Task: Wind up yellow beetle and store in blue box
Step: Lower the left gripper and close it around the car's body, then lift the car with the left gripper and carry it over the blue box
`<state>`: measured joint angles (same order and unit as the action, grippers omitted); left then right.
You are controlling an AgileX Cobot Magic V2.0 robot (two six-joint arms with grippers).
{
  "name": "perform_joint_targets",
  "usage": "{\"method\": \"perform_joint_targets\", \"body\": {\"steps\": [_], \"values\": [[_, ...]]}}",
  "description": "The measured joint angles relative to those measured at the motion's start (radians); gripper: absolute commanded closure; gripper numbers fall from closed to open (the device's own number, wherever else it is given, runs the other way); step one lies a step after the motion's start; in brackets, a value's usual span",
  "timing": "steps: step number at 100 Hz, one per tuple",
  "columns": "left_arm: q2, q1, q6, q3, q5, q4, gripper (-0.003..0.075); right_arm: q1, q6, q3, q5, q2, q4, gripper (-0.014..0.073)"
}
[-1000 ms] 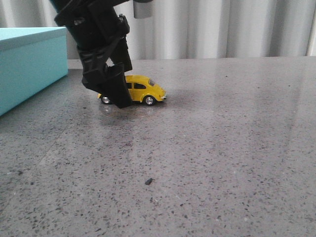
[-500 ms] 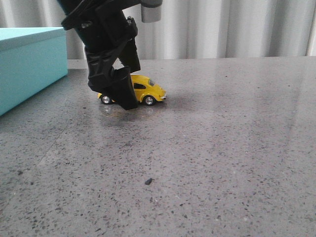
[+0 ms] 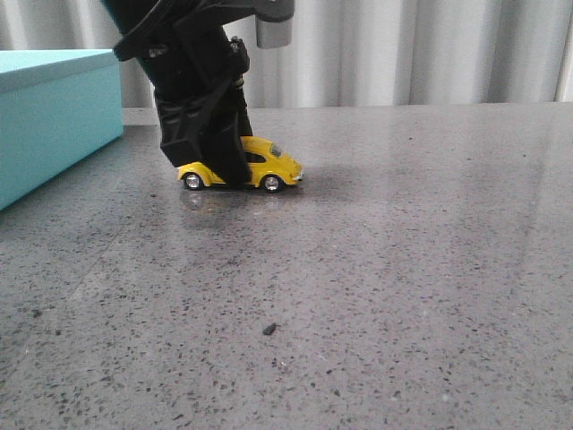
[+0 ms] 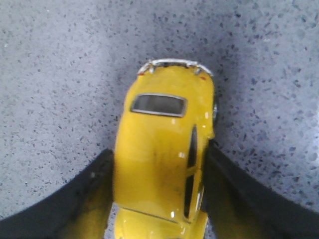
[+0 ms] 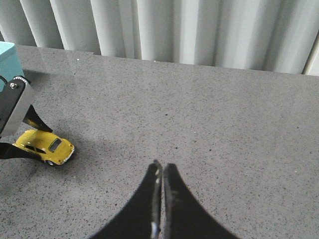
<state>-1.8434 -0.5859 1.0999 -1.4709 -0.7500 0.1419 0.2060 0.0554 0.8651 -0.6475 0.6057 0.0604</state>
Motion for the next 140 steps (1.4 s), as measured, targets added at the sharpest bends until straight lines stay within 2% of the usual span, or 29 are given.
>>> {"method": "perform_joint_targets", "body": {"steps": [28,54,90,100,113,127,140], "values": [[0.002,0.000,0.000,-0.004,0.002,0.000,0.0658,0.000,0.000,0.000,0.000,0.000,0.000,0.0655],[0.003,0.000,0.000,-0.046,-0.041,-0.004,0.0741,0.000,0.000,0.000,0.000,0.000,0.000,0.0655],[0.056,0.000,-0.002,-0.230,-0.161,-0.029,0.0741,0.000,0.000,0.000,0.000,0.000,0.000,0.0655],[0.082,0.000,-0.026,-0.281,-0.218,-0.094,0.0741,0.000,0.000,0.000,0.000,0.000,0.000,0.0655],[0.136,0.008,-0.126,-0.335,-0.288,-0.213,0.0741,0.000,0.000,0.000,0.000,0.000,0.000,0.0655],[0.201,0.081,-0.237,-0.352,-0.368,-0.279,0.0741,0.000,0.000,0.000,0.015,0.000,0.000,0.0655],[0.242,0.196,-0.328,-0.355,-0.468,-0.295,0.0741,0.000,0.000,0.000,0.030,0.000,0.000,0.0655]]}}
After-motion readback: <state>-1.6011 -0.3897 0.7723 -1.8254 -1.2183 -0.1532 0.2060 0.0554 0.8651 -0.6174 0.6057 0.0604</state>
